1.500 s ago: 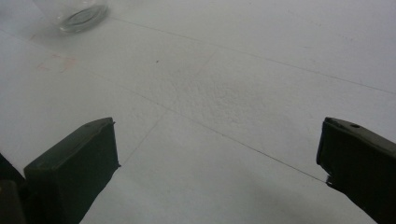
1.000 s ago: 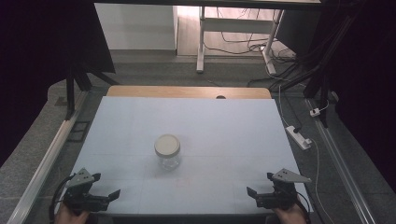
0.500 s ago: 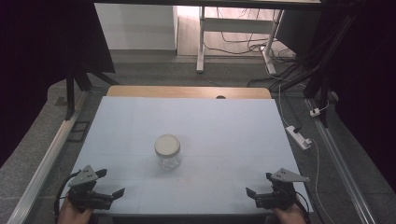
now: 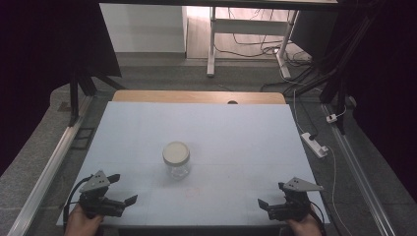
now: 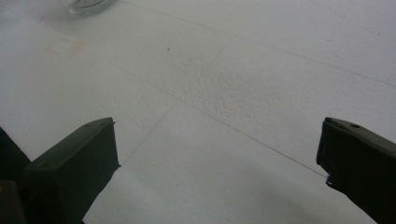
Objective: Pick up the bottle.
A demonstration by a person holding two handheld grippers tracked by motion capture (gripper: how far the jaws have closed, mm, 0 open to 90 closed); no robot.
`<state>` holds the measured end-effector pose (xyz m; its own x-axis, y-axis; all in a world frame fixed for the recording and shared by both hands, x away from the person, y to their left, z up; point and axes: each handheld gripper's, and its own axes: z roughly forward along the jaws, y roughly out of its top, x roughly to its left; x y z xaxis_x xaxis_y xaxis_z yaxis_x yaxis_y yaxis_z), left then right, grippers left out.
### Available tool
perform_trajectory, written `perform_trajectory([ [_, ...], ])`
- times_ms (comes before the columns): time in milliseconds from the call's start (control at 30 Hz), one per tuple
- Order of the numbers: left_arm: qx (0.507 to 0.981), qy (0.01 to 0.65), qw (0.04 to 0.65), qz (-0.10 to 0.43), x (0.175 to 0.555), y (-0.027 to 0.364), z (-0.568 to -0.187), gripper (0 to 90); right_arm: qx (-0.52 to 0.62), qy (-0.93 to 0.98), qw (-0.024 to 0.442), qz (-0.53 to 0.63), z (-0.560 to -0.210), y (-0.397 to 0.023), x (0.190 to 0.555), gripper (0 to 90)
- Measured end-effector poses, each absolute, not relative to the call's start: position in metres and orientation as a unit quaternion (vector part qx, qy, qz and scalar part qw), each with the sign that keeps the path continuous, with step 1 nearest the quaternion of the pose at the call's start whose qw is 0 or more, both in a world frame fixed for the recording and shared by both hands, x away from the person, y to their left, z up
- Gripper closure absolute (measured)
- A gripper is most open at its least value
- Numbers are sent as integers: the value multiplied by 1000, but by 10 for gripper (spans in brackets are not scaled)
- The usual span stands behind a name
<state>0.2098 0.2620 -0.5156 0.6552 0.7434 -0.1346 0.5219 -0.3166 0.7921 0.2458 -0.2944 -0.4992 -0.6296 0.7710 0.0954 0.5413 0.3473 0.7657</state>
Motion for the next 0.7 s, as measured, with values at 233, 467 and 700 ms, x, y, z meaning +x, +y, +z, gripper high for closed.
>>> perform_trajectory([
  [233, 807, 376, 439, 121, 218, 250, -516, 0, 405, 810, 142, 400, -499, -294, 246, 0],
  [467, 816, 361, 437, 114, 231, 240, -517, 0, 404, 811, 141, 398, -500, -294, 246, 0],
  [700, 819, 349, 443, 105, 245, 227, -516, 3, 404, 811, 140, 398, -500, -294, 247, 0],
])
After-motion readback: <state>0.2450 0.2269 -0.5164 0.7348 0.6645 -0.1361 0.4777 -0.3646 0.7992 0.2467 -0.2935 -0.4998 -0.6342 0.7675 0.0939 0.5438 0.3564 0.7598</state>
